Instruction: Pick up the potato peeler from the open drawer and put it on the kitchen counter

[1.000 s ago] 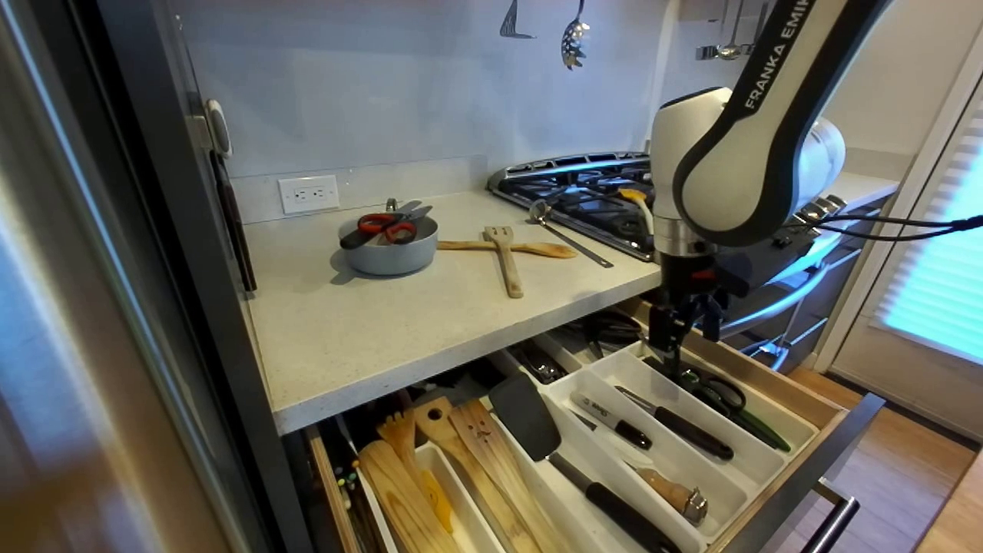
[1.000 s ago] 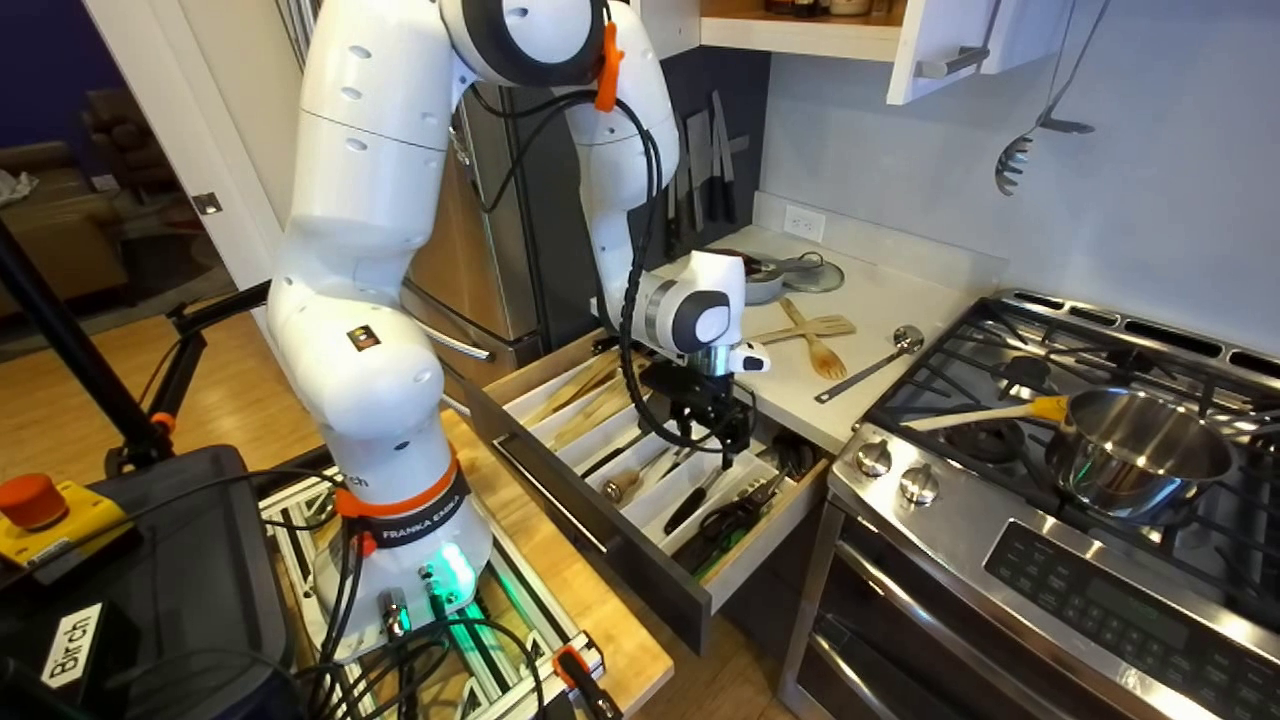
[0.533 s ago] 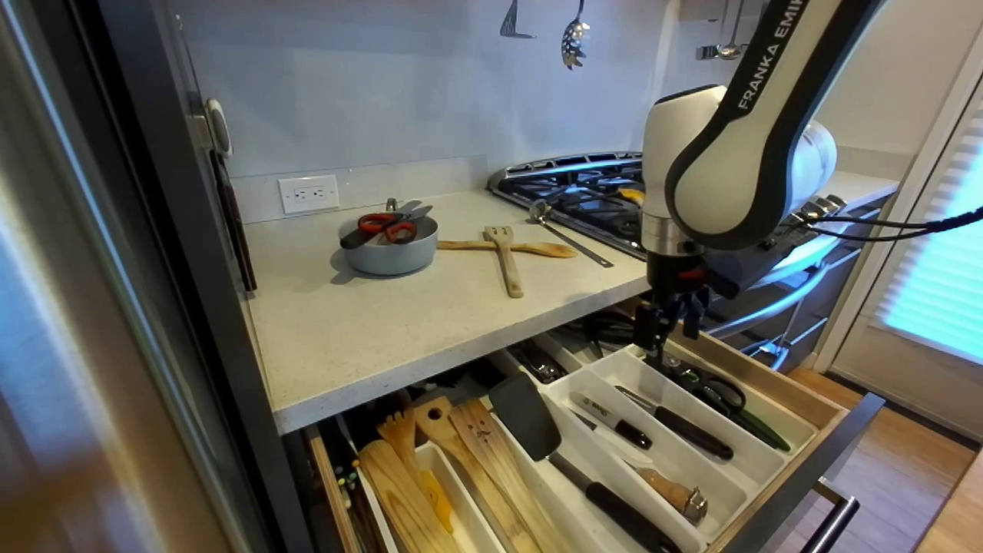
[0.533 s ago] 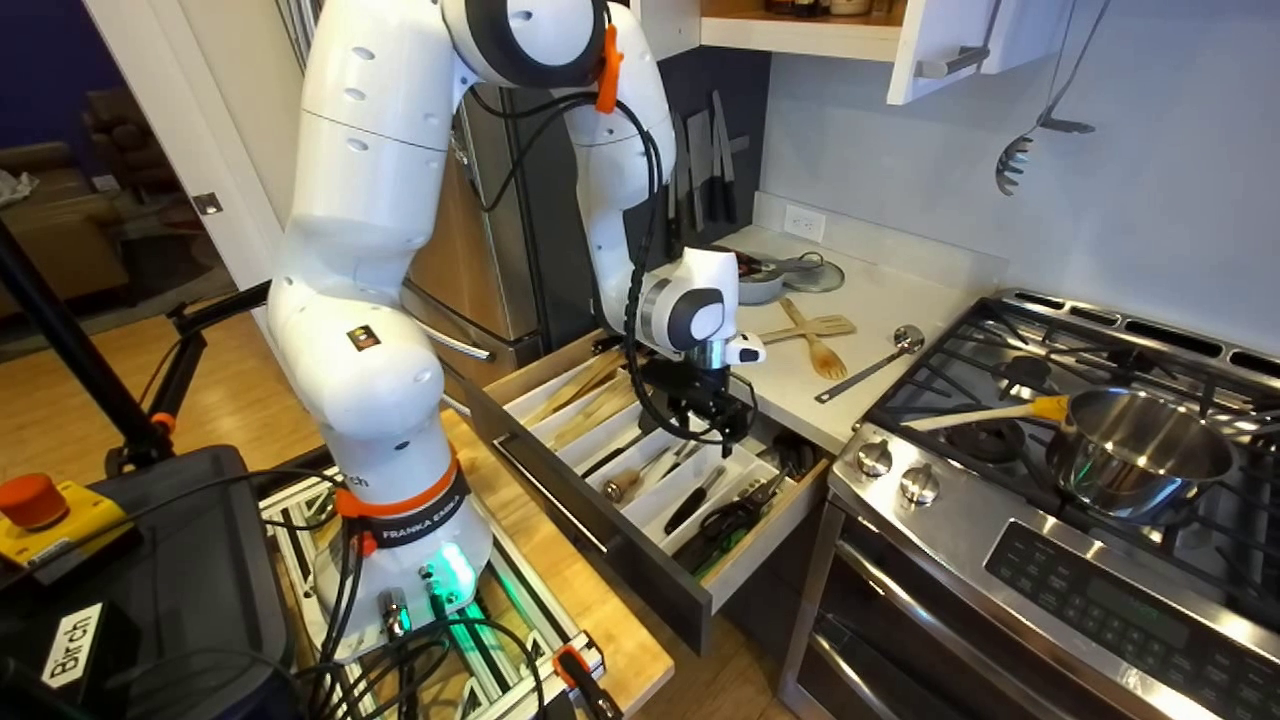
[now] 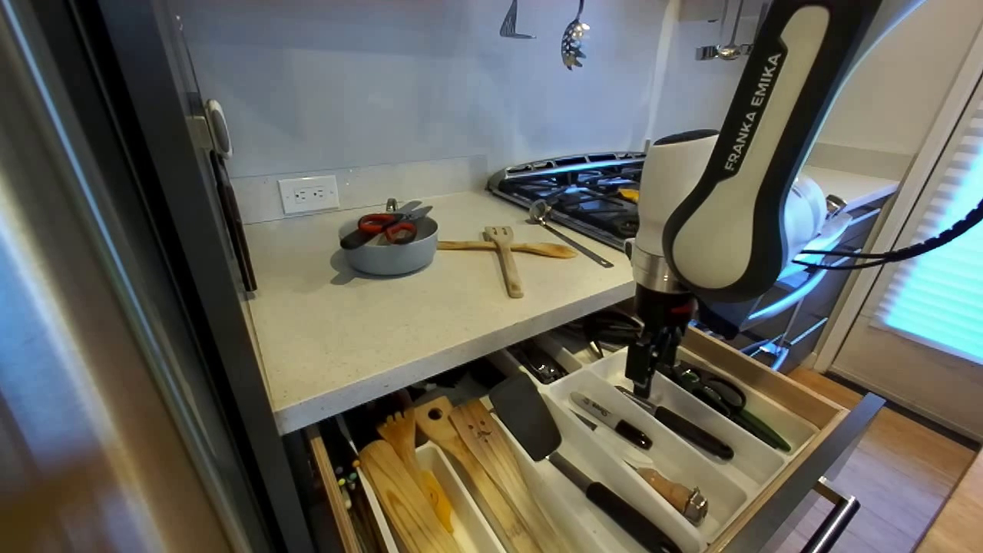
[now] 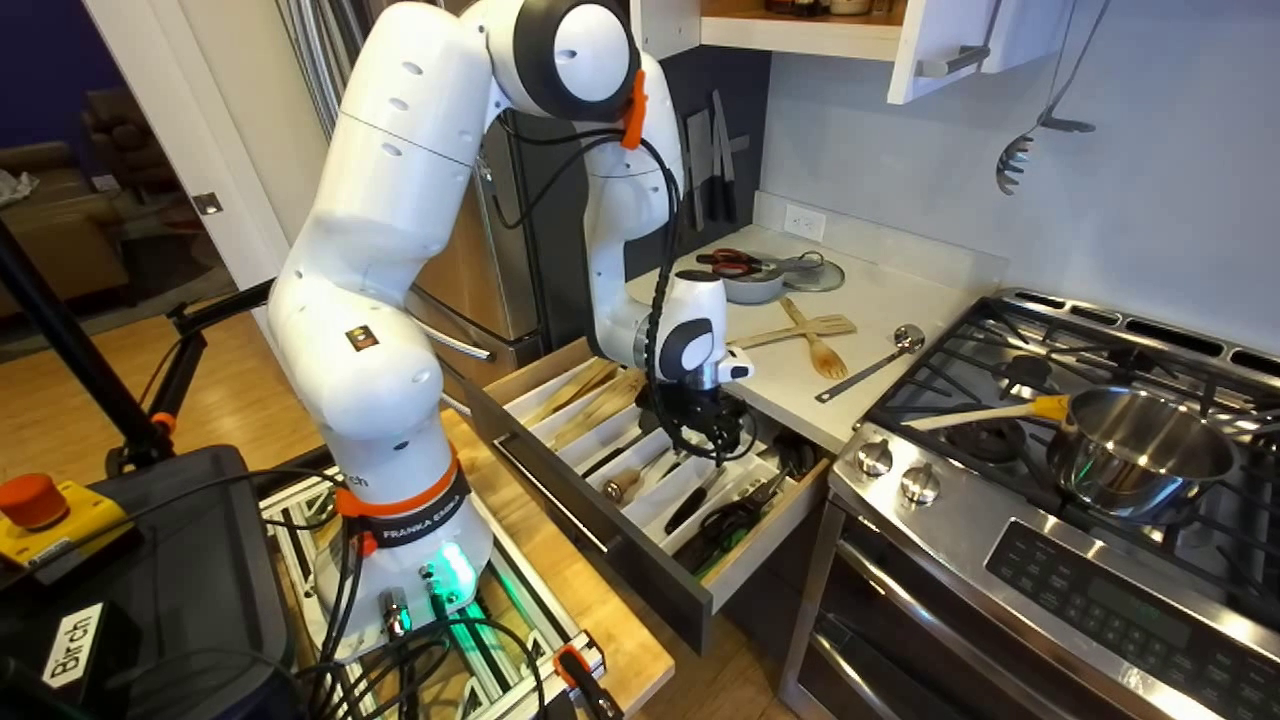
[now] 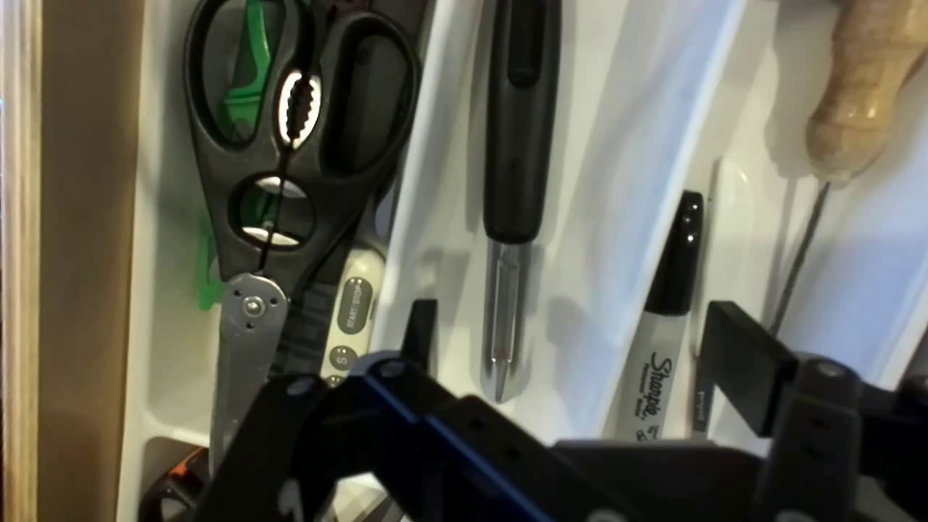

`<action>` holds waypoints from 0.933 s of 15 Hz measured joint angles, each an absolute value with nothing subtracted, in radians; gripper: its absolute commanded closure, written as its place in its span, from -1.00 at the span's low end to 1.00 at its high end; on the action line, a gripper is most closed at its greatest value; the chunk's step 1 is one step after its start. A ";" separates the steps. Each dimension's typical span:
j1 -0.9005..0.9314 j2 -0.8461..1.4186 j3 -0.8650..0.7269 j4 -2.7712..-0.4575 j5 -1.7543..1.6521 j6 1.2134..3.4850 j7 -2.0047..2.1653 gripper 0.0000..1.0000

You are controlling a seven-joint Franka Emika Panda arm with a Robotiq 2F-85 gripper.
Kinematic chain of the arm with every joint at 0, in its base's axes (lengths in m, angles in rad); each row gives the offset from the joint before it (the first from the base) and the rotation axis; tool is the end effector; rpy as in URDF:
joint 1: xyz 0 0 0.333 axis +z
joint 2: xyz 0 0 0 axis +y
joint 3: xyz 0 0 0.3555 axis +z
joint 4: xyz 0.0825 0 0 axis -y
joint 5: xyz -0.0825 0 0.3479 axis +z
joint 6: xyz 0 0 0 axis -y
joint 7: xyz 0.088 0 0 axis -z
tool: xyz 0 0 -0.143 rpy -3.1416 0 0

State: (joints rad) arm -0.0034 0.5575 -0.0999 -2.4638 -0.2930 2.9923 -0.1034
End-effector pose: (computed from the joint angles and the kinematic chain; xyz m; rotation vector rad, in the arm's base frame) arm 0.4621 -0.0336 0.1101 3.0174 0.4637 -0.0653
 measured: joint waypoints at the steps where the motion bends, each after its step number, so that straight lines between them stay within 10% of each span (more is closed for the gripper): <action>1: -0.012 0.571 -0.104 -2.463 -0.294 3.004 -0.129 -0.66; 9: -0.017 0.632 -0.122 -2.447 -0.298 3.042 -0.212 -1.00; 10: -0.010 0.632 -0.127 -2.446 -0.298 3.042 -0.212 -0.50; 14: 0.007 0.632 -0.134 -2.446 -0.298 3.042 -0.212 -0.01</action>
